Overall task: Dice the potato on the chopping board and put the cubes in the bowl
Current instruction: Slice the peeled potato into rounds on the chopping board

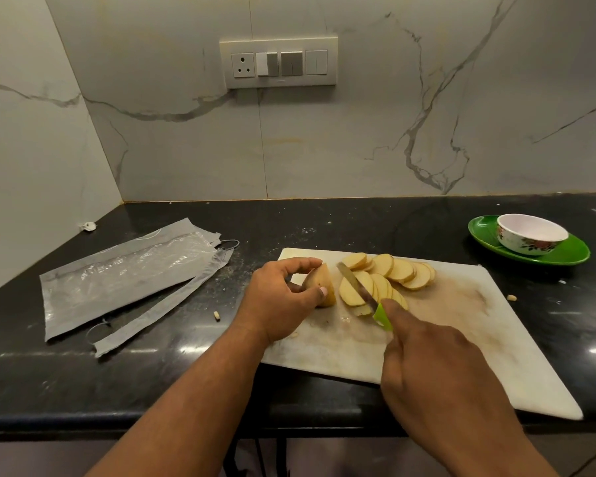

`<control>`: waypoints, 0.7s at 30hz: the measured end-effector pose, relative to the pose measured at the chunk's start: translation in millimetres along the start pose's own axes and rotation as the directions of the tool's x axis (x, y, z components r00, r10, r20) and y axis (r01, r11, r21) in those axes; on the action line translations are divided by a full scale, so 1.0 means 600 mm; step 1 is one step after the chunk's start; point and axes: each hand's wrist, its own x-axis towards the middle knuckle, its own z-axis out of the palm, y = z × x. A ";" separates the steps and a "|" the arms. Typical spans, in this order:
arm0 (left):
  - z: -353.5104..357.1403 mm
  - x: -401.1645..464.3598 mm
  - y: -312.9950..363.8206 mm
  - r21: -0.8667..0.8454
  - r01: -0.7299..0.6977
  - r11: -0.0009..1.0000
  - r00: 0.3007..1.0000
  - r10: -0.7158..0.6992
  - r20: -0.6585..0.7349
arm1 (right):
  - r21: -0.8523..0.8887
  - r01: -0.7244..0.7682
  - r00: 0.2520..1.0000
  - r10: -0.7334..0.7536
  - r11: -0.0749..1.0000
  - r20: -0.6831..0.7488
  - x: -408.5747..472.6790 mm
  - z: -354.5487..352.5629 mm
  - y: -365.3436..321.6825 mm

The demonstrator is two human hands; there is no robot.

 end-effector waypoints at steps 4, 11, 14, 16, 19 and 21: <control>0.000 0.001 -0.005 0.021 -0.003 1.000 1.000 0.003 0.010 | 0.150 0.014 0.995 0.001 0.989 -0.101 0.000 0.024 -0.003; 0.003 0.003 -0.006 0.027 0.025 0.999 0.995 -0.022 -0.098 | 0.310 0.060 0.985 -0.005 0.949 -0.175 0.055 0.041 0.034; 0.003 0.008 -0.007 0.045 0.028 0.999 0.988 -0.021 -0.156 | 0.285 0.081 0.990 -0.043 0.955 -0.134 0.082 0.045 0.041; 0.003 0.019 -0.011 0.067 0.052 0.996 0.985 -0.040 -0.166 | 0.254 0.092 0.992 -0.065 0.963 -0.111 0.096 0.048 0.037; -0.011 0.051 -0.012 -0.033 0.129 0.991 0.986 -0.132 -0.105 | 0.246 0.102 0.991 -0.076 0.964 -0.112 0.129 0.052 0.020; -0.029 0.073 -0.005 -0.024 0.166 0.986 0.986 -0.165 0.014 | 0.239 0.114 0.984 -0.078 0.964 -0.158 0.154 0.056 0.005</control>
